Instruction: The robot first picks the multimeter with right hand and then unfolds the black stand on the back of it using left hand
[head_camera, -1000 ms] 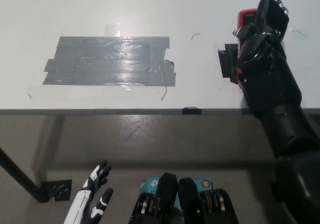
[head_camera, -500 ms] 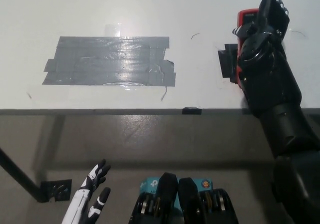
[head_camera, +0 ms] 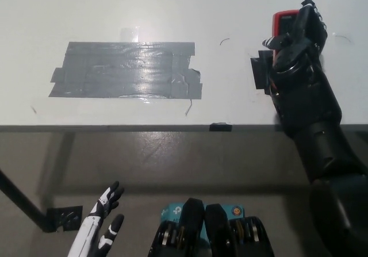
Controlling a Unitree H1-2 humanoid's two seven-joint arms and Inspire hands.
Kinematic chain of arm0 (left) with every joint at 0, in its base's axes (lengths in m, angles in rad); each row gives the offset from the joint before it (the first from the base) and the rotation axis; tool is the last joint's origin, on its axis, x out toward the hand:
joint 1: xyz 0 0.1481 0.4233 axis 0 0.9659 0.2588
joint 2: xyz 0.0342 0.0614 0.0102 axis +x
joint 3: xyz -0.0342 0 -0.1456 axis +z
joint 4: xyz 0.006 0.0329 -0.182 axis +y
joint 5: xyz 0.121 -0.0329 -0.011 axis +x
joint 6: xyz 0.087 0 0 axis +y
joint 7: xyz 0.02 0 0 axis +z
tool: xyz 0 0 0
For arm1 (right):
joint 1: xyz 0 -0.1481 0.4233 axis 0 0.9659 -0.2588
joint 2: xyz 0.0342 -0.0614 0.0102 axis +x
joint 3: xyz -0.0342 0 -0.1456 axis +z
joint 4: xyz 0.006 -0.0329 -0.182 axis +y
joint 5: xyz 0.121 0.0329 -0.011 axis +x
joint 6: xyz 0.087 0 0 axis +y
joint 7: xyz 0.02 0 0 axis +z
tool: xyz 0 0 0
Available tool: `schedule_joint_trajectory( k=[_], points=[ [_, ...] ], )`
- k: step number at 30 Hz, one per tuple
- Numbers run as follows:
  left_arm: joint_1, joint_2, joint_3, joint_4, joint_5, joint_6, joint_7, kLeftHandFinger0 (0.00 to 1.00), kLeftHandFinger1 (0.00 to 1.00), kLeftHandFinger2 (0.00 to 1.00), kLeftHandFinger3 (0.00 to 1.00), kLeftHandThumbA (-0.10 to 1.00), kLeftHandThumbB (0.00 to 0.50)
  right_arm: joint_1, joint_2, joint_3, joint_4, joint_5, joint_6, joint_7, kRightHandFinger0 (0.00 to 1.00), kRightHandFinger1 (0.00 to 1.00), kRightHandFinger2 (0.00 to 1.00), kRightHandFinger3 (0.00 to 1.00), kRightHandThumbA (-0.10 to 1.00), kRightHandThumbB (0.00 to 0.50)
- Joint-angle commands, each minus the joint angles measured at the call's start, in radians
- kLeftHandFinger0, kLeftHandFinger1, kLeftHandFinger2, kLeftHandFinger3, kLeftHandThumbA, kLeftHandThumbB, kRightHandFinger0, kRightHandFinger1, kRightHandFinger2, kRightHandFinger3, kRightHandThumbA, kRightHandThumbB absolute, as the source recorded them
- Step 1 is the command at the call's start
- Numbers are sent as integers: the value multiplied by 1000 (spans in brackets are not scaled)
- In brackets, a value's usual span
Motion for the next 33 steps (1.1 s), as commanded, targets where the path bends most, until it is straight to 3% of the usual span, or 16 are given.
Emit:
schedule_joint_trajectory(
  k=[1,6,8,9,10,11,13,14,18,21,22,24,25,28,30,33],
  points=[
    [-9,21,8,-21,45,-40,6,1000,1000,951,1000,895,204,-51,30,19,33,60,5,-41,1000,1000,1000,1000,1000,500],
    [-9,24,8,-25,71,-50,12,1000,1000,947,1000,894,196,-53,34,39,81,74,-27,-77,1000,1000,1000,1000,997,497],
    [-8,27,6,-26,83,-50,11,1000,1000,953,1000,892,190,-65,29,72,147,53,-55,-127,1000,1000,1000,1000,869,472],
    [-7,28,6,-28,83,-47,9,1000,1000,959,1000,893,189,-70,28,80,172,51,-58,-136,875,1000,1000,1000,755,442],
    [-7,29,5,-29,88,-46,8,1000,1000,960,1000,894,189,-71,25,90,194,50,-61,-140,652,775,907,1000,582,372],
    [-8,30,6,-30,90,-46,7,1000,1000,958,1000,894,183,-64,22,101,202,52,-75,-143,469,554,651,994,315,288],
    [-18,33,8,-35,90,-36,3,1000,1000,963,1000,905,182,-52,17,110,214,71,-124,-153,283,357,427,628,-10,319],
    [-20,35,9,-36,95,-36,4,1000,1000,976,1000,920,184,-41,18,109,215,81,-149,-160,317,397,432,475,-72,329],
    [-21,34,9,-35,85,-33,2,1000,1000,983,1000,922,187,-24,19,114,223,97,-190,-168,198,242,295,263,-62,313],
    [-20,40,10,-37,77,-28,-2,1000,1000,982,1000,918,184,-20,17,114,233,112,-198,-162,6,75,172,248,-57,285],
    [-21,39,10,-39,77,-26,-2,1000,1000,976,1000,913,186,-14,14,115,231,115,-211,-160,36,120,219,270,-68,280],
    [-22,40,11,-37,76,-25,-2,1000,1000,977,1000,913,187,-10,9,110,237,125,-225,-156,0,22,135,214,-53,284],
    [-22,42,10,-38,78,-22,-3,1000,1000,979,1000,926,193,-7,8,112,235,125,-228,-153,157,234,381,428,-42,285],
    [-27,49,14,-31,70,-30,-5,1000,1000,970,1000,926,187,11,4,124,226,125,-255,-147,213,265,422,484,-63,277],
    [-30,50,12,-26,66,-36,-5,1000,1000,960,1000,920,185,21,6,124,213,132,-260,-150,106,166,326,464,-99,257],
    [-26,52,10,-32,74,-24,-6,1000,1000,971,1000,930,192,32,10,119,206,144,-297,-171,0,5,111,211,-100,240]
  ],
)
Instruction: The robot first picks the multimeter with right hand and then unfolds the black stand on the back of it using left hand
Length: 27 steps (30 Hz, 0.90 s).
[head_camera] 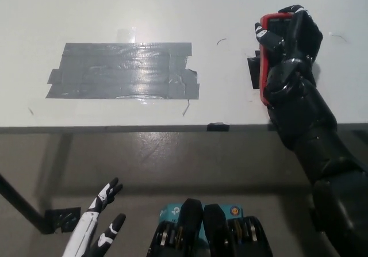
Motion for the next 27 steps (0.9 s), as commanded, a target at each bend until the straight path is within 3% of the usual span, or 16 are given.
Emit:
schedule_joint_trajectory(
  k=[1,3,5,6,8,9,12,22,25,27],
  points=[
    [-5,15,8,-25,3,-25,-4,1000,1000,972,1000,932,188,35,29,-8,-5,77,-64,8,0,0,46,93,-100,233],
    [-7,14,7,-17,-1,-37,-1,1000,1000,971,1000,929,186,42,31,-23,-22,100,-96,6,0,10,47,50,-100,226],
    [-3,15,8,-21,-6,-32,-3,1000,1000,963,1000,921,187,51,44,-79,-63,168,-146,14,61,153,289,161,-100,236],
    [-2,16,10,-18,0,-41,2,1000,1000,957,1000,926,192,61,51,-106,-95,200,-189,23,99,243,474,350,-100,222],
    [-4,23,12,-17,-1,-39,-1,1000,1000,958,1000,925,188,70,61,-151,-148,252,-230,49,12,243,598,585,-100,219],
    [-5,23,13,-17,-2,-34,-2,1000,1000,959,1000,923,186,74,63,-165,-179,269,-238,61,0,239,628,652,-100,219],
    [-7,26,14,-17,-3,-26,-4,1000,1000,963,1000,921,185,103,79,-210,-340,338,-207,118,0,261,719,717,-100,207],
    [25,28,17,-21,-3,-28,0,1000,1000,948,1000,897,189,186,115,-211,-633,406,-170,179,0,260,702,704,-100,174],
    [25,27,17,-28,5,-23,1,1000,1000,940,1000,893,184,193,141,-260,-705,507,-114,212,0,368,799,847,-100,152],
    [25,24,17,-27,1,-23,2,1000,1000,943,1000,881,189,193,165,-308,-749,604,-88,236,43,472,888,891,-100,150]
  ],
)
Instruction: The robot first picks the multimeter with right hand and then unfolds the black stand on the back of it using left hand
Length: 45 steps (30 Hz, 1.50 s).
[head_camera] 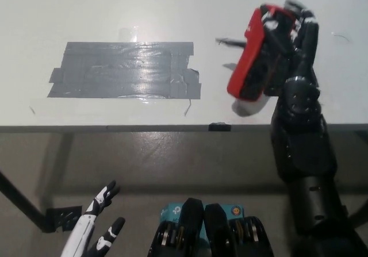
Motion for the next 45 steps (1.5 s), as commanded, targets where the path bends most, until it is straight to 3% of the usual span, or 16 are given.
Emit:
schedule_joint_trajectory(
  k=[1,3,7,9,11,12,13,17,22,24,28,31,33,38,44,45],
  points=[
    [12,13,14,-32,-5,-22,-1,1000,1000,944,1000,879,189,-49,50,-86,-146,247,44,83,43,455,877,850,-100,162],
    [14,12,15,-38,-14,-26,-2,1000,1000,941,1000,892,201,-49,73,-120,-182,317,45,101,6,417,862,820,-100,143],
    [32,5,12,-85,-10,-9,-3,1000,1000,948,1000,894,180,-27,112,-163,-282,441,102,138,0,407,882,947,-100,129],
    [29,-1,13,-100,-26,-26,0,1000,1000,954,1000,847,167,-24,131,-201,-321,544,156,158,0,350,821,963,-100,114],
    [59,-14,19,-167,-38,-24,10,1000,1000,973,1000,871,204,16,167,-227,-379,673,227,202,0,284,709,991,-100,87],
    [61,-15,20,-172,-39,-23,10,1000,1000,974,1000,872,204,19,170,-229,-384,683,235,204,0,284,709,991,-100,87],
    [53,-25,19,-245,-57,-34,14,1000,1000,1000,1000,853,171,48,193,-253,-416,801,311,236,0,250,638,1000,-100,92],
    [17,-50,15,-377,-52,-7,18,1000,1000,1000,1000,853,157,100,246,-279,-446,998,379,214,0,214,626,1000,-100,138],
    [-78,-81,-10,-469,-62,34,3,1000,1000,1000,1000,826,176,143,278,-259,-442,1020,379,230,0,175,672,1000,-100,161],
    [-105,-100,-19,-478,-44,42,3,1000,1000,983,1000,803,180,147,284,-259,-431,1026,379,233,0,169,666,1000,-100,146],
    [-153,-129,-29,-486,8,68,-1,1000,1000,1000,1000,833,221,143,292,-273,-412,1083,379,217,0,235,683,1000,-100,144],
    [-179,-137,-33,-487,14,67,-7,1000,1000,1000,1000,820,232,150,290,-267,-415,1136,379,197,0,271,702,1000,-100,184],
    [-207,-144,-37,-488,26,72,-14,1000,1000,1000,1000,834,220,158,290,-252,-425,1170,379,185,0,314,749,1000,-100,181],
    [-238,-155,-45,-498,46,94,-27,1000,1000,1000,1000,835,228,165,296,-242,-435,1220,379,184,0,333,745,1000,-100,161],
    [-243,-169,-57,-489,63,95,-28,1000,1000,1000,1000,826,231,177,295,-215,-501,1250,379,145,0,307,733,1000,-100,173],
    [-242,-169,-58,-487,64,96,-28,1000,1000,1000,1000,822,228,183,295,-209,-511,1261,379,144,0,293,731,1000,-100,157]
  ],
)
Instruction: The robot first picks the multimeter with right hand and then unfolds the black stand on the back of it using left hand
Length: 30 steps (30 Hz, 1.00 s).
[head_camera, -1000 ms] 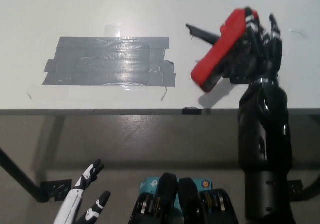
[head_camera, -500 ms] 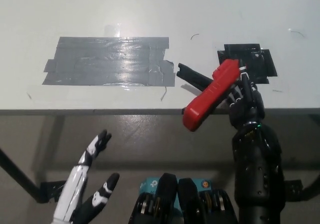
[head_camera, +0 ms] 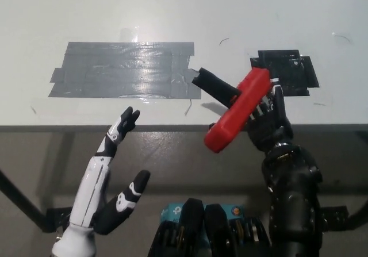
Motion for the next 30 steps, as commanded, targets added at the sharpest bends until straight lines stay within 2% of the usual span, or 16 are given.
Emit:
schedule_joint_trajectory(
  k=[1,5,6,7,8,15,18,20,23,25,28,30],
  points=[
    [-60,-30,-27,-148,56,37,-27,1000,1000,1000,1000,821,229,-65,73,40,-258,447,56,83,0,291,730,1000,-100,153],
    [-61,-33,-33,-136,52,36,-24,1000,1000,1000,1000,810,233,-78,78,18,-270,460,56,69,0,318,800,1000,-100,151],
    [-57,-32,-35,-139,58,38,-26,1000,1000,1000,1000,809,239,-89,70,8,-260,466,56,85,4,392,850,1000,-100,115],
    [-54,-30,-37,-143,56,41,-27,1000,1000,1000,1000,805,232,-100,64,0,-256,479,56,77,0,367,796,1000,-100,105],
    [-55,-27,-37,-140,53,34,-26,1000,1000,1000,1000,781,224,-117,61,-13,-254,486,56,62,0,362,782,1000,-100,96],
    [-57,-24,-38,-145,71,41,-23,1000,1000,1000,1000,768,229,-149,49,-28,-262,518,56,27,0,372,796,1000,-100,92],
    [-63,-21,-35,-144,73,40,-19,1000,1000,1000,1000,771,227,-115,60,9,-306,559,56,-4,0,320,734,1000,-100,80],
    [-54,-20,-35,-143,68,45,-18,1000,1000,1000,1000,768,243,-103,65,15,-313,577,56,2,0,343,766,1000,-100,86],
    [-41,-21,-43,-152,85,43,-22,1000,1000,1000,1000,756,228,-101,66,13,-323,586,56,-1,0,367,796,1000,-100,115],
    [-50,-22,-46,-159,97,47,-26,1000,1000,1000,1000,768,243,-81,64,40,-352,603,56,-5,0,381,825,1000,-100,99],
    [-79,-26,-50,-165,115,42,-29,1000,1000,1000,1000,815,247,-20,78,91,-421,608,56,0,0,280,793,1000,-100,105],
    [-99,-31,-52,-176,118,47,-31,1000,1000,1000,1000,845,257,31,78,150,-482,633,46,-29,0,105,656,1000,-100,122]
  ],
)
